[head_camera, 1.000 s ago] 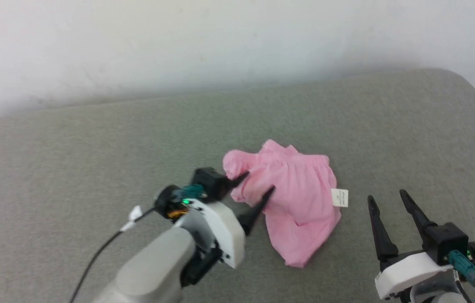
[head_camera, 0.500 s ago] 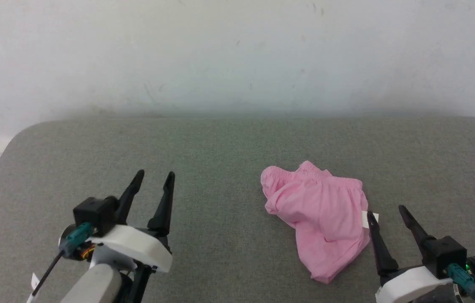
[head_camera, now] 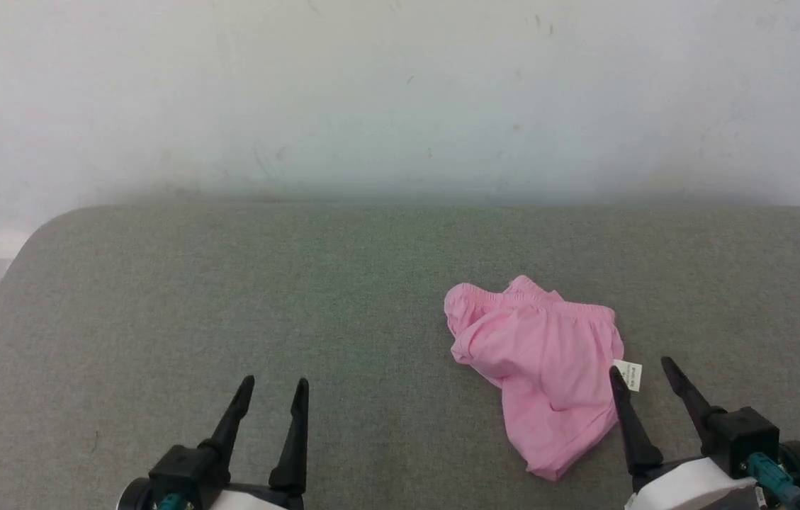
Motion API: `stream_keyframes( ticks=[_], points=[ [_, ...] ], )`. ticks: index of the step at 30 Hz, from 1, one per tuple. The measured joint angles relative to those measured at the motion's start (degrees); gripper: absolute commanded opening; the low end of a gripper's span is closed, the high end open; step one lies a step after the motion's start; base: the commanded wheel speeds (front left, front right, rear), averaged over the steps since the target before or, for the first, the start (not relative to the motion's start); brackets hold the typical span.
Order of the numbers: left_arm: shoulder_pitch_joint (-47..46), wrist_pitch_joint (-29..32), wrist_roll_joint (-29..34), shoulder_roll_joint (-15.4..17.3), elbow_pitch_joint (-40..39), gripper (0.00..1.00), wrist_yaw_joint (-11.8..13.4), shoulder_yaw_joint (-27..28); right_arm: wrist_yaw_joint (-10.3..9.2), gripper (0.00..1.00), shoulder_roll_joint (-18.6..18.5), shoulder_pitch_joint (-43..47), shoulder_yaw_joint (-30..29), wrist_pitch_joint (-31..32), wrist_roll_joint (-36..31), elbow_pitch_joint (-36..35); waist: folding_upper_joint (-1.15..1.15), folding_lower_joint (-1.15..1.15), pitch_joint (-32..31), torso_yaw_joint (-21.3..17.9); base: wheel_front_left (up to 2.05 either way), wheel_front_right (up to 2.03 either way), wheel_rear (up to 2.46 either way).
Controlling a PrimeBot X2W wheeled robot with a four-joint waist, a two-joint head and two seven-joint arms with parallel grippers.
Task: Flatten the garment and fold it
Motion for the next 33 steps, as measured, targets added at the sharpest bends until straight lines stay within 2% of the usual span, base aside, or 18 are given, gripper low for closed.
stream_keyframes(
  ticks=[7,10,14,19,26,33],
  points=[
    [0.7,0.0,3.9,-3.9,0.2,1.00,-3.8,4.0,0.00,1.00,0.0,0.0,-0.6,0.1,-0.3,0.1,0.00,0.00,0.8,0.7,0.00,0.00,0.00],
    [0.7,0.0,5.1,-5.3,0.5,1.00,-5.2,5.2,-0.01,1.00,0.0,-0.3,-2.0,2.6,0.0,0.1,0.00,0.00,1.5,1.2,0.00,0.00,0.00],
    [0.5,0.0,6.6,-6.9,1.2,1.00,-7.0,6.3,-0.01,1.00,-0.4,-3.0,-3.4,10.4,1.0,0.4,0.00,0.00,2.6,2.3,0.00,0.00,0.00],
    [-1.0,0.0,7.7,-8.1,2.5,1.00,-8.7,6.9,-0.01,1.00,-3.5,-8.0,-4.1,22.0,5.7,2.5,0.00,0.01,4.2,4.2,0.00,0.00,0.00],
    [-1.9,0.0,8.4,-8.9,3.9,1.00,-9.7,7.3,-0.01,1.00,-6.4,-13.6,-6.3,34.5,11.8,7.2,0.00,0.01,6.6,7.1,0.00,0.00,0.00],
    [-3.3,0.0,8.7,-9.2,4.2,1.00,-10.2,7.2,-0.01,1.00,-8.9,-14.8,-3.4,40.9,20.2,8.2,0.00,0.01,9.2,9.2,0.00,0.00,0.00]
  ],
)
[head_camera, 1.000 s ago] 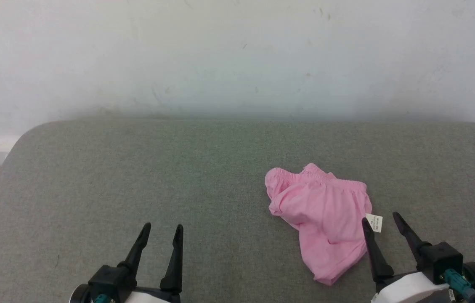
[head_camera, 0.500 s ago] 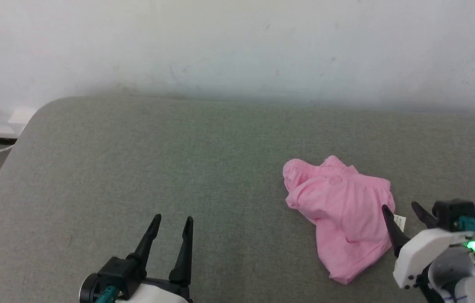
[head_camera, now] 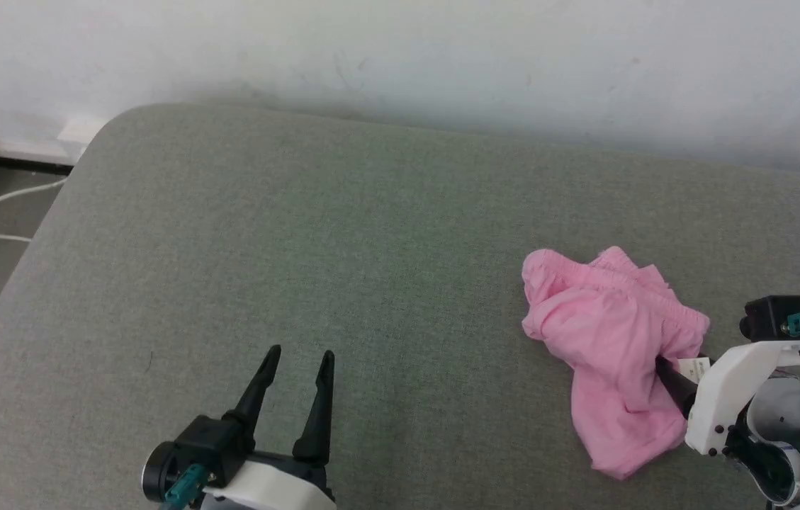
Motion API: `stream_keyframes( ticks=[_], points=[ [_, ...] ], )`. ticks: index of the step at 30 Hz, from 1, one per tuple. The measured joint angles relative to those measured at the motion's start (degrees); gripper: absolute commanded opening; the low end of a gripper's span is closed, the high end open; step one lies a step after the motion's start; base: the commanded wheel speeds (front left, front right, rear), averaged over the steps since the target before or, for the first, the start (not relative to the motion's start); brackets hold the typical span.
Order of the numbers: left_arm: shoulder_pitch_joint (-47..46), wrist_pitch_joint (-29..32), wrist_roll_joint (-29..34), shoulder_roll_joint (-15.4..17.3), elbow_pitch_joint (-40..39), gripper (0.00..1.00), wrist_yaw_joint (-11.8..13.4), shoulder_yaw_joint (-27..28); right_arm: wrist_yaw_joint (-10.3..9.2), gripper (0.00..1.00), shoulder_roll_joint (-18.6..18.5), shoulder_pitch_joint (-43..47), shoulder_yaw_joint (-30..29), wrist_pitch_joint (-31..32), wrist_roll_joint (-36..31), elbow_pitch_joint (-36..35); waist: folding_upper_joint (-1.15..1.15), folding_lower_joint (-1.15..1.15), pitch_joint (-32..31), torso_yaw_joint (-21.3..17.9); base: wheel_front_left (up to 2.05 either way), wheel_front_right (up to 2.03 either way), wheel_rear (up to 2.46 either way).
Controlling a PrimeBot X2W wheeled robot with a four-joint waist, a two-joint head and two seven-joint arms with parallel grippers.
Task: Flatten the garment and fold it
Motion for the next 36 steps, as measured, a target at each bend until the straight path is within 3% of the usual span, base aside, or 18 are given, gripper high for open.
stream_keyframes(
  ticks=[3,4,5,6,14,20,24,28,31,36],
  points=[
    [-0.8,0.0,0.2,0.0,0.1,1.00,-0.1,-0.1,0.00,1.00,-1.3,0.0,1.7,-0.1,2.6,0.0,0.00,0.00,1.1,0.6,0.00,0.00,0.00],
    [-1.0,0.0,0.2,0.0,0.1,1.00,-0.1,-0.2,0.00,0.71,-1.6,-0.1,2.1,-0.4,3.0,0.2,0.00,0.00,1.5,0.8,0.00,0.00,0.00],
    [-1.1,0.0,0.2,0.0,0.2,1.00,-0.1,-0.3,0.00,0.04,-2.0,-0.1,2.4,-1.1,3.1,0.2,0.00,0.00,1.7,1.0,0.00,0.00,0.00],
    [-1.3,0.0,0.2,0.0,0.3,1.00,-0.1,-0.5,0.00,0.00,-2.4,-0.1,2.5,-2.4,3.2,0.2,0.00,0.00,1.9,1.2,0.00,0.00,0.00],
    [-1.6,0.0,0.1,-0.1,1.4,1.00,0.0,-1.2,0.00,0.00,-4.6,-1.9,-2.4,-12.6,0.5,-1.2,0.00,-0.01,0.4,1.5,0.00,0.00,0.00],
    [-1.3,0.0,-0.4,-0.1,1.5,1.00,0.0,-1.3,0.00,0.00,-5.2,-5.0,-2.9,-15.2,-3.0,-8.7,0.00,-0.01,-2.2,1.2,0.00,0.00,0.00],
    [-0.7,0.0,-0.5,-0.2,1.5,1.00,0.0,-1.7,0.00,0.00,-3.9,-6.7,3.5,-13.8,-5.4,-15.3,0.00,-0.02,-3.3,1.5,0.00,0.00,0.00],
    [-0.4,0.0,-0.9,-0.2,1.4,1.00,0.0,-1.8,0.00,0.00,-1.3,-7.3,14.0,-11.2,-8.1,-18.3,0.00,-0.01,-3.5,2.6,0.00,0.00,0.00],
    [-0.4,0.0,-1.0,-0.2,1.4,1.00,0.0,-2.0,0.02,0.00,1.9,-7.3,21.4,-10.6,-10.0,-15.8,0.00,-0.01,-3.3,3.5,0.00,0.00,0.00],
    [-0.4,0.0,-1.9,-0.3,1.7,1.00,0.0,-2.8,0.00,0.00,5.2,-6.5,31.9,-12.4,-11.8,-5.0,0.00,-0.01,-2.7,5.7,0.00,0.00,0.00]
  ],
)
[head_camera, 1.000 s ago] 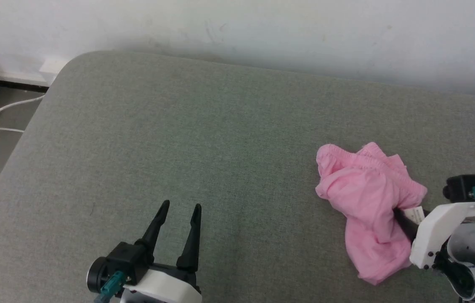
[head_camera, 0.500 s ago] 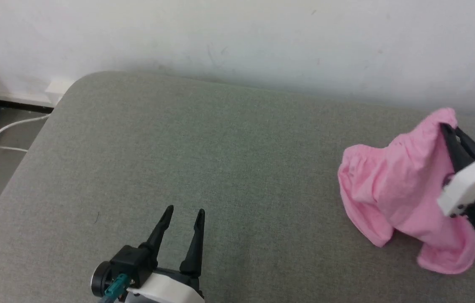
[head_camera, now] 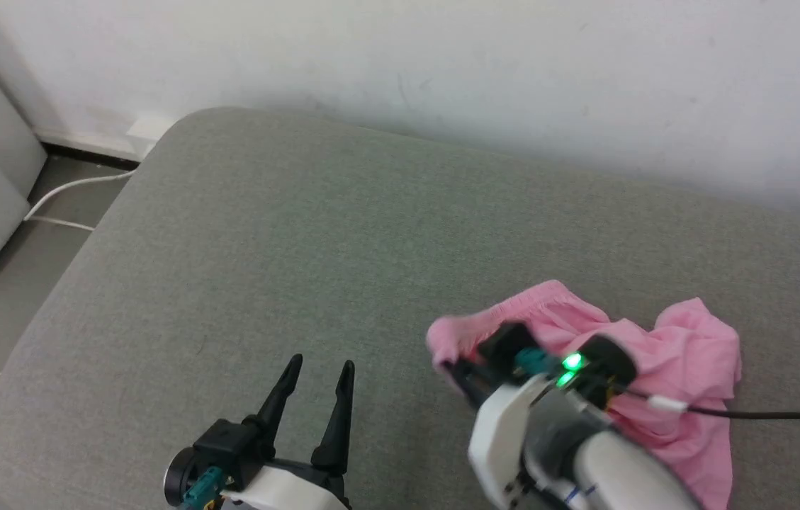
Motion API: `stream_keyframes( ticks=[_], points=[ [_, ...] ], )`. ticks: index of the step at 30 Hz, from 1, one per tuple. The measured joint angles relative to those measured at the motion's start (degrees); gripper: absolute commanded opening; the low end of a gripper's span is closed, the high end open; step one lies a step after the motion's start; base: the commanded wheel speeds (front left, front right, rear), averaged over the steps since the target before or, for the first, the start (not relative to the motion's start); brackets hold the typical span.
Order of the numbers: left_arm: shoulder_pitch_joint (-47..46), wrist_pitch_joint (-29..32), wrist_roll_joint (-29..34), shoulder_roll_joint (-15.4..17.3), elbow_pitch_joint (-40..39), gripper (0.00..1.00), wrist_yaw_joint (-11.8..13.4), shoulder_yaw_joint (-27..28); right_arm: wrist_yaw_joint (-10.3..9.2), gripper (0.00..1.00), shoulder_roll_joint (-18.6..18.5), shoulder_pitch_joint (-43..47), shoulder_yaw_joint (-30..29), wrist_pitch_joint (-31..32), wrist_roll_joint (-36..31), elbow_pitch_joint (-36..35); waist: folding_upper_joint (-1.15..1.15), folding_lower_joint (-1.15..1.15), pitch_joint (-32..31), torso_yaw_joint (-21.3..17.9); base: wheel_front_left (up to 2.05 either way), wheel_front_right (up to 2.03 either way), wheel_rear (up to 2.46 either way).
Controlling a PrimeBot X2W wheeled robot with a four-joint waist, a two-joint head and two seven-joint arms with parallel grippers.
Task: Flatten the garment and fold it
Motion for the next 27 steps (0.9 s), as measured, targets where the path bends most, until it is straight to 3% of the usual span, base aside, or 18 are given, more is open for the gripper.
stream_keyframes(
  ticks=[3,4,5,9,14,22,27],
  points=[
    [0.0,0.0,-0.2,0.0,0.1,1.00,0.1,-0.1,0.00,0.00,1.1,0.0,6.0,-2.3,0.8,6.2,0.00,0.00,0.4,1.3,0.00,0.00,0.00],
    [0.0,0.0,-0.3,0.0,0.2,1.00,0.1,-0.1,-0.01,0.14,1.2,-0.2,8.3,-3.1,1.5,7.9,0.00,0.00,0.5,1.6,0.00,0.00,0.00],
    [0.0,0.0,-0.4,0.0,0.3,1.00,0.1,-0.1,0.00,1.00,1.2,-0.4,10.5,-3.8,2.5,9.5,0.00,0.00,0.6,1.9,0.00,0.00,0.00],
    [0.0,0.0,-0.5,0.0,0.6,1.00,0.5,0.1,0.01,1.00,1.2,-1.9,13.6,-7.5,5.9,13.4,0.00,0.00,0.8,2.1,0.00,0.00,0.00],
    [0.1,0.0,-0.4,0.0,0.7,1.00,0.5,0.6,0.01,1.00,-0.3,-4.2,10.3,-12.0,8.9,13.6,0.00,0.00,0.1,0.5,0.00,0.00,0.00],
    [0.2,0.0,-0.3,0.0,-0.9,1.00,0.4,2.6,0.01,1.00,-5.9,-4.0,-8.3,-19.8,4.4,7.5,0.00,0.00,-1.8,-3.9,0.00,0.00,0.00],
    [0.4,0.0,-0.3,0.0,-2.8,1.00,0.4,4.1,0.00,1.00,-6.4,1.0,-22.0,-23.7,-0.2,1.5,0.00,0.00,-2.7,-6.9,0.00,0.00,0.00]
  ],
)
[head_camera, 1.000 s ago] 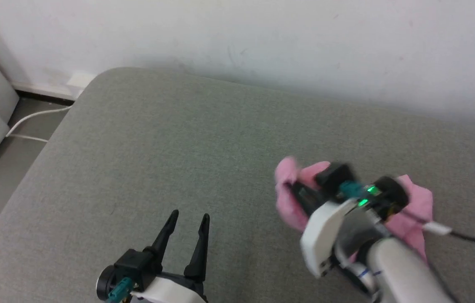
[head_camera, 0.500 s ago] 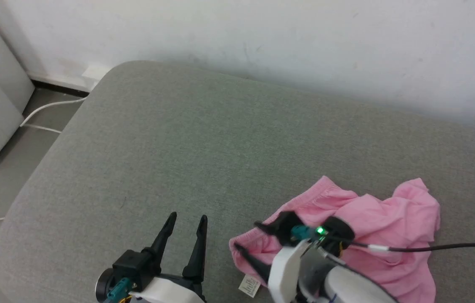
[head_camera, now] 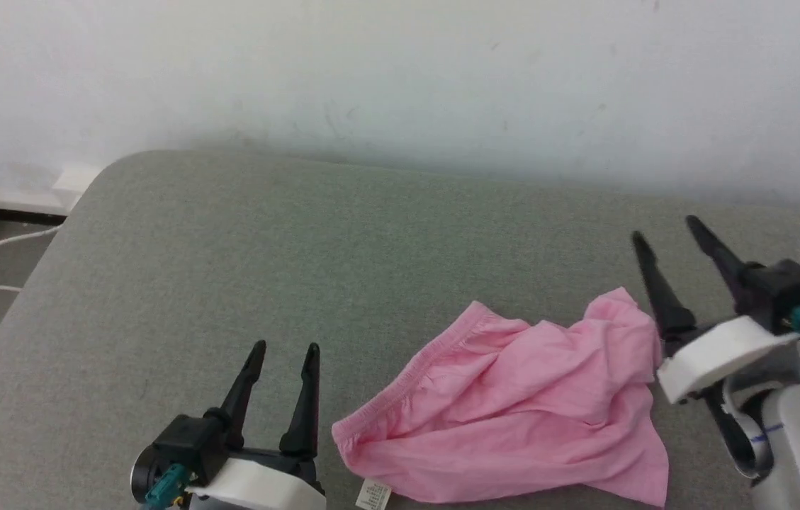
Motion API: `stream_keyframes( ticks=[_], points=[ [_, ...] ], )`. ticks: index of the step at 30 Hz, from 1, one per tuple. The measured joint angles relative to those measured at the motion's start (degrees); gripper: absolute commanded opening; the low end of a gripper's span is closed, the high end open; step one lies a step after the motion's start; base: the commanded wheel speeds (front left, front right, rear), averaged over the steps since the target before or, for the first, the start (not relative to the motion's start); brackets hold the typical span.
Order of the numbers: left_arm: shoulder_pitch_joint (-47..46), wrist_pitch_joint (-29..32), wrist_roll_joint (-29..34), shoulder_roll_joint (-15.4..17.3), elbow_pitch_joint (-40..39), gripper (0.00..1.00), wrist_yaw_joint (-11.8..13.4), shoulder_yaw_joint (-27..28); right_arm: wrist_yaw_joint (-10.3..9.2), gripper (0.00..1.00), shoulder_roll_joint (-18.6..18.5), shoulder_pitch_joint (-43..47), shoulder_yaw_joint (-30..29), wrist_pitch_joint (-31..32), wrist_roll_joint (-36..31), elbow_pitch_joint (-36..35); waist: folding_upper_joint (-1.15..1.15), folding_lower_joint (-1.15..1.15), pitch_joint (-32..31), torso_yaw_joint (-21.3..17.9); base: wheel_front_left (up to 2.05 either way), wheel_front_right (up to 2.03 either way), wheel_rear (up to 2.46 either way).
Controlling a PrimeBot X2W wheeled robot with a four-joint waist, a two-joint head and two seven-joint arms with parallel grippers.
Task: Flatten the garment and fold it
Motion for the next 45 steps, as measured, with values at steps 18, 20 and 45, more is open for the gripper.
stream_keyframes(
  ticks=[18,20,45],
  points=[
    [2.0,0.0,3.0,0.0,-4.9,1.00,0.2,3.8,0.00,1.00,9.6,22.0,-11.3,-1.2,-4.6,-11.7,0.00,0.00,-0.2,-7.0,0.00,0.00,0.00],
    [2.0,0.0,3.4,0.0,-4.9,1.00,0.2,3.8,0.00,1.00,9.6,22.3,-10.4,2.1,-4.2,-12.4,0.00,0.00,0.4,-7.4,0.00,0.00,0.00],
    [-2.0,0.0,3.8,0.0,-2.9,1.00,0.0,1.3,0.00,1.00,8.1,19.0,-8.5,47.9,3.8,-9.5,0.00,0.00,7.6,-3.6,0.00,0.00,0.00]
  ],
)
